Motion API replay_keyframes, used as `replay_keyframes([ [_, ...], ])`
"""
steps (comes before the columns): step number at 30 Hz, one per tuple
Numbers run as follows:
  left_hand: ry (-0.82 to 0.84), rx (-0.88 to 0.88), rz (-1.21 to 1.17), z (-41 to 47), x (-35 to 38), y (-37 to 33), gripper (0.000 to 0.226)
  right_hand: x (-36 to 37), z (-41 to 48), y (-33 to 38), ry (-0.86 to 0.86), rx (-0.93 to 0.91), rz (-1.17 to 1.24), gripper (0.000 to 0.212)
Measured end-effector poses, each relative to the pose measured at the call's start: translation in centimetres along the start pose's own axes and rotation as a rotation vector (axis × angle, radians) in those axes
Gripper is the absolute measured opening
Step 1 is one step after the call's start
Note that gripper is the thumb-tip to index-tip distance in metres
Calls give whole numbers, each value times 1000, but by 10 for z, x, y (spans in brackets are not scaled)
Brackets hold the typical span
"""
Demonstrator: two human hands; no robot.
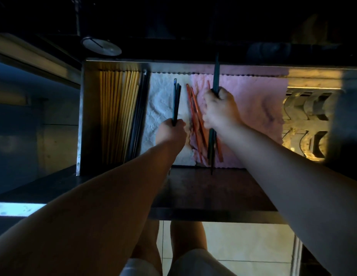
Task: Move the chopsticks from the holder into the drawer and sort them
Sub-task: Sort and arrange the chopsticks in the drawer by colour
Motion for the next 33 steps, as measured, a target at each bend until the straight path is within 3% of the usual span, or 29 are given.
replay_keyframes([
  [7, -36, 33, 114, 12, -46, 13, 21, 61, -5, -15, 157, 379, 261, 26],
  [10, -1, 16, 140, 19, -62, 16, 23, 84, -6, -23, 183, 450, 216, 32],
  [18, 188, 56, 195, 26, -81, 23, 11, 111, -6, -30, 130, 450, 24, 14],
  [20, 193, 39, 211, 26, -84, 26, 7, 113, -8, -31, 124, 428, -115, 26],
  [23, 163, 20, 234, 27, -88, 28, 23, 115, -13, -30, 110, 417, -211, 42],
  [29, 138, 38, 234, 22, -94, 25, 29, 120, -16, -29, 67, 393, -212, 38],
  [33, 112, 79, 357, 17, -101, 21, 35, 117, -14, -28, -40, 269, -384, 13],
])
Point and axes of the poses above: each hand's wrist, its own z-axis towards the middle knuckle, its own x-axis out of the palm, y = z × x, the point moved 4 cm from there along z, towards the middle knuckle, and after that the axes turned 3 degrees about y, right-handed, at the moved point
